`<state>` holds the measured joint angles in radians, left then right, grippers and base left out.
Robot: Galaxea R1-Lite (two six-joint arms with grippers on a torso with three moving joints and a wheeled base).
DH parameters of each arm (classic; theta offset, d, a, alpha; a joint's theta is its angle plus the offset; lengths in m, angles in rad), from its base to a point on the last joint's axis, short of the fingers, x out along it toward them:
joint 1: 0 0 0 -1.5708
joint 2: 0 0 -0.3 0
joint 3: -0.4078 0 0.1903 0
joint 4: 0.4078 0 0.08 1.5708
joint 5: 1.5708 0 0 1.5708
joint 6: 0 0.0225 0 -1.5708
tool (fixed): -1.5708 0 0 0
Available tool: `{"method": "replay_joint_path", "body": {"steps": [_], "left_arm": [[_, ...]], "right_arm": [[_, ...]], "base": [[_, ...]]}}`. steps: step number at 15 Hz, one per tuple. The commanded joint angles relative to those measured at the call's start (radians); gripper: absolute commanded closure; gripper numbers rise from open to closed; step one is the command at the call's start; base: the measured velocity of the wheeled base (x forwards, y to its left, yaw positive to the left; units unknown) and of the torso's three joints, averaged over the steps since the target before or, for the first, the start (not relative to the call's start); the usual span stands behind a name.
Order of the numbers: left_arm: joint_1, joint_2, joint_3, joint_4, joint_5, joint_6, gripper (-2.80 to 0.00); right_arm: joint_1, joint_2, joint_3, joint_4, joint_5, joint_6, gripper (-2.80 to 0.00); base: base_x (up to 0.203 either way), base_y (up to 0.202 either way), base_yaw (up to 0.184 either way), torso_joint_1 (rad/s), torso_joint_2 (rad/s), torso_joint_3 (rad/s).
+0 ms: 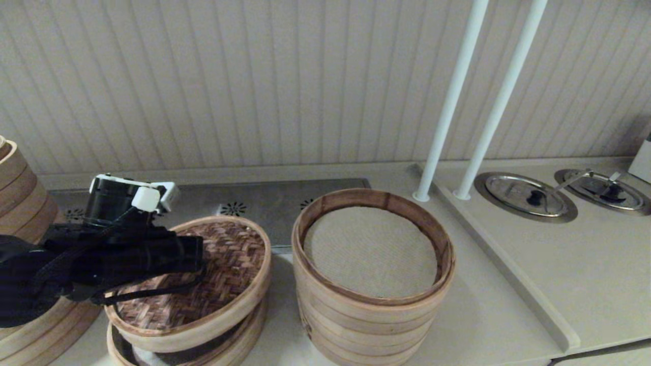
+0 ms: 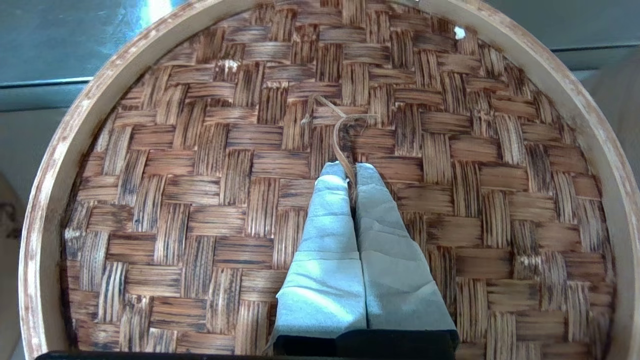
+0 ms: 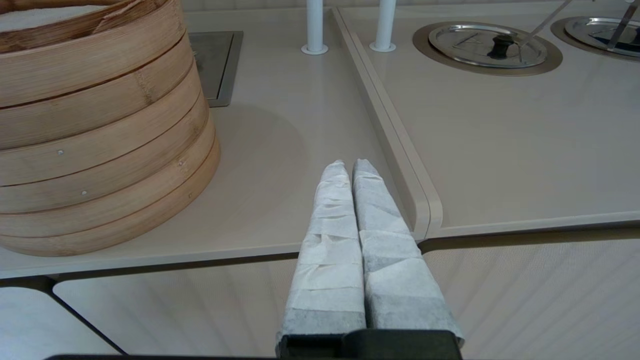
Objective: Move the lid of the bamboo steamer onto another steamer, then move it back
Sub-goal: Put the steamer
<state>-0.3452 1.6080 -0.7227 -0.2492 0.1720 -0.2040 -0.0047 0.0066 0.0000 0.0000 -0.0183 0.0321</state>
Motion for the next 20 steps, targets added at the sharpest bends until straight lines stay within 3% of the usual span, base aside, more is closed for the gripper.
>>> {"method": "replay_joint_path", "body": {"steps": [1,8,13,20], "left_arm": [[0.011,0.039,0.019,-0.017,0.001,-0.001,0.0],[0.036,0.028,0.112,-0.072,-0.027,0.002,0.0],[0.035,0.001,0.121,0.028,-0.051,0.072,0.0],[0.035,-0.052,0.163,0.021,-0.055,0.069,0.0]], "right_arm": [[0.0,0.001,0.003,0.0,0.0,0.0,0.0],[0.0,0.001,0.003,0.0,0.0,0.0,0.0],[0.0,0.001,0.003,0.0,0.0,0.0,0.0],[0.0,0.001,0.003,0.0,0.0,0.0,0.0]], "base": [[0.0,0.0,0.0,0.0,0.0,0.0],[0.0,0.0,0.0,0.0,0.0,0.0],[0.0,0.0,0.0,0.0,0.0,0.0],[0.0,0.0,0.0,0.0,0.0,0.0]]}}
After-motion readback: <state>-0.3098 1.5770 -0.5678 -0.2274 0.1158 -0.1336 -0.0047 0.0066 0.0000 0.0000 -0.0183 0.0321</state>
